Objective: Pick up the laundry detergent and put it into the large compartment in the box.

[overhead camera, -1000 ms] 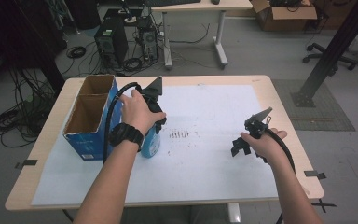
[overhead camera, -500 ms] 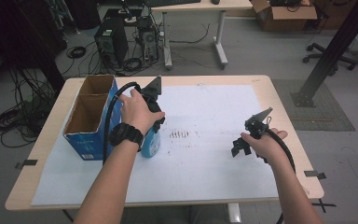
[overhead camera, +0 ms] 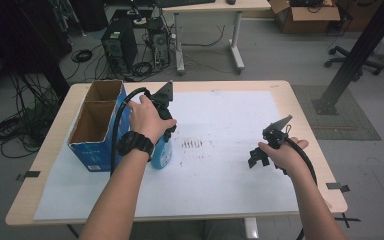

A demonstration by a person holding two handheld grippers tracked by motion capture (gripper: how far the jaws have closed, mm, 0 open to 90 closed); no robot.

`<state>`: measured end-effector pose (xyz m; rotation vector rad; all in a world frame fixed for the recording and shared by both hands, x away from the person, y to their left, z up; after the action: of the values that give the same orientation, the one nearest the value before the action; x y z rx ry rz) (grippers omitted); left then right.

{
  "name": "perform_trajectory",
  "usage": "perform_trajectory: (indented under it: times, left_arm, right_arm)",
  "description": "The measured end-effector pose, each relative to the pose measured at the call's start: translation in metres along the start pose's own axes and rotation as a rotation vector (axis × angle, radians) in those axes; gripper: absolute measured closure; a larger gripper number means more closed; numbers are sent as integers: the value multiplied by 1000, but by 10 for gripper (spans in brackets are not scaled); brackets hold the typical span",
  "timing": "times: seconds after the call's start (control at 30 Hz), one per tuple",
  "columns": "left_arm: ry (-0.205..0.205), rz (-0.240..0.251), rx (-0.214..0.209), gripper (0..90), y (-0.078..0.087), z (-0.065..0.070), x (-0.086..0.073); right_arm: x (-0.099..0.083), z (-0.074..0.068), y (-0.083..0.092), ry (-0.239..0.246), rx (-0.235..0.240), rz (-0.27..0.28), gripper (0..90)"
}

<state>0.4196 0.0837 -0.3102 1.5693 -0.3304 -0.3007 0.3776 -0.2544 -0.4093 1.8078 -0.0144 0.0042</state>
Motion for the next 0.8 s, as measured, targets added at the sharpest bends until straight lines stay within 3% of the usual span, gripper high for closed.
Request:
perform_trajectory:
  times: [0.8]
  left_arm:
    - [-14,-10,-13,368,8,0,-1]
  right_arm:
    - [-1,-1,3,3,1,0,39]
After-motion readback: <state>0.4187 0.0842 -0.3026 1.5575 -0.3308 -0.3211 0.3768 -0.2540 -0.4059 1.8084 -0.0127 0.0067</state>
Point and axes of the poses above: each handheld gripper's, and its own axes: y roughly backward along the jaws, x roughly out of its top, z roughly to its right, the point moved 2 cm from there along -y, roughly forward along the jaws, and after that the axes turned 6 degrees about -y, right-handed, at the moved point
